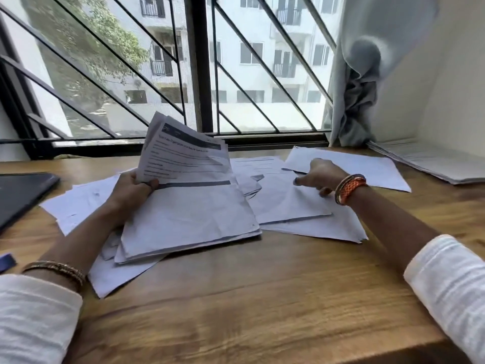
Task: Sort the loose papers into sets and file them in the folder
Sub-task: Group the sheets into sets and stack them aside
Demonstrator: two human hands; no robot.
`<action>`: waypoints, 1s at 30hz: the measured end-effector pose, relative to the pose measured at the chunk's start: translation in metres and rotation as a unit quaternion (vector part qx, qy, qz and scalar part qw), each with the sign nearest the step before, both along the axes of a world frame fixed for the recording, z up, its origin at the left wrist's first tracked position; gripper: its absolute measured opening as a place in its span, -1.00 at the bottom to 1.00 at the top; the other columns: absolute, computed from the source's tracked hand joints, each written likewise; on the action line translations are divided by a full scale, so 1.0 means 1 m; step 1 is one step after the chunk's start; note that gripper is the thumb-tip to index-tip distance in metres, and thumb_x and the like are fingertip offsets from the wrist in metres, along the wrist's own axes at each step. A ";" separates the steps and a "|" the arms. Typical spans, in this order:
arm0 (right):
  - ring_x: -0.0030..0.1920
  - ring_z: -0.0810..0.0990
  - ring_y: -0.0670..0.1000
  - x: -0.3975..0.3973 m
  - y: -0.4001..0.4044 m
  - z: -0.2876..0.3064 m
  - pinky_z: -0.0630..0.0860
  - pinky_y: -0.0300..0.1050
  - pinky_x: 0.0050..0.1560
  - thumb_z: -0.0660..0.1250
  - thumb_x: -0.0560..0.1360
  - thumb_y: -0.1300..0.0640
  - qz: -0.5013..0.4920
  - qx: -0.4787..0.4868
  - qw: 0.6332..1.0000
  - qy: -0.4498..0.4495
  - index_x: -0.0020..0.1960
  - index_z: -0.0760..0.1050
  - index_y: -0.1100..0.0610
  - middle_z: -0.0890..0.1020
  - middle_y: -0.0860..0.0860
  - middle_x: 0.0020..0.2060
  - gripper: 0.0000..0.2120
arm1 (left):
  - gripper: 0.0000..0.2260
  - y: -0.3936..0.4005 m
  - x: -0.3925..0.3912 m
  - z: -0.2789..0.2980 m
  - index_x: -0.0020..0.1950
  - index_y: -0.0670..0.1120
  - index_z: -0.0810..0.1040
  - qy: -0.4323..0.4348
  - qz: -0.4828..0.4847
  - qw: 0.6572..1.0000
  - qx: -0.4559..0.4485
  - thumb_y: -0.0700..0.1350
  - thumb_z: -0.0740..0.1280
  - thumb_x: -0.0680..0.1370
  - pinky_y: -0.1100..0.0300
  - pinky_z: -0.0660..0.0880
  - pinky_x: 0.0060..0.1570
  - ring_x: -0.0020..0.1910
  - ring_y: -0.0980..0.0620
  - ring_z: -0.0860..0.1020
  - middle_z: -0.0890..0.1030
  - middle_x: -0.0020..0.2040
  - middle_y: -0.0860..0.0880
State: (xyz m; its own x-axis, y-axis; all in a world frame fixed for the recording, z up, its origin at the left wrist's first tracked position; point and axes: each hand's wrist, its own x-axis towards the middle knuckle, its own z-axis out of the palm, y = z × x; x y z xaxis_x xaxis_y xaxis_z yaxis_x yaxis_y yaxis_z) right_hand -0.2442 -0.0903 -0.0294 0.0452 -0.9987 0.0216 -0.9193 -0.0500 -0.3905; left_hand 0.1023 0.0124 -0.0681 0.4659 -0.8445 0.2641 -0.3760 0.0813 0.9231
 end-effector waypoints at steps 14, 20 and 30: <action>-0.40 0.60 -0.04 0.002 -0.011 0.004 0.52 -0.25 -0.37 0.41 0.43 0.36 0.115 0.046 0.947 -0.298 -0.06 0.59 0.31 0.63 0.07 -0.34 -0.91 | -0.78 0.003 0.000 0.004 0.16 -0.15 0.52 0.022 -0.007 1.000 0.003 -0.35 0.24 0.57 0.18 0.46 -0.10 -0.17 0.01 0.54 0.57 0.02 -0.11; -0.33 0.63 -0.09 -0.041 -0.016 0.052 0.58 -0.16 -0.23 0.38 0.45 0.39 0.146 -0.204 0.868 -0.429 -0.14 0.55 0.15 0.67 -0.06 -0.37 -0.84 | -0.79 0.004 0.007 0.004 0.16 -0.12 0.53 0.026 0.025 0.999 -0.010 -0.29 0.29 0.55 -0.05 0.50 0.10 0.03 -0.18 0.56 0.60 0.06 -0.15; -0.45 0.59 -0.16 -0.017 0.006 0.032 0.50 -0.33 -0.43 0.58 0.13 0.26 0.197 -0.085 0.787 -0.579 -0.20 0.54 0.20 0.66 -0.03 -0.43 -0.70 | -0.88 0.000 0.000 0.005 -0.04 -0.20 0.58 0.014 0.062 0.996 -0.060 -0.25 0.41 0.45 0.01 0.45 -0.05 -0.05 -0.19 0.55 0.62 -0.06 -0.19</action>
State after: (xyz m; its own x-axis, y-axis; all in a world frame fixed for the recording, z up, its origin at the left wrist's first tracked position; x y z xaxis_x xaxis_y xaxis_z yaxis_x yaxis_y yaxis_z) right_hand -0.2608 -0.0844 0.0024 0.2030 -0.8901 0.4080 0.1477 -0.3841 -0.9114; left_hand 0.1024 0.0123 -0.0632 0.5732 -0.7431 0.3455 -0.3645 0.1464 0.9196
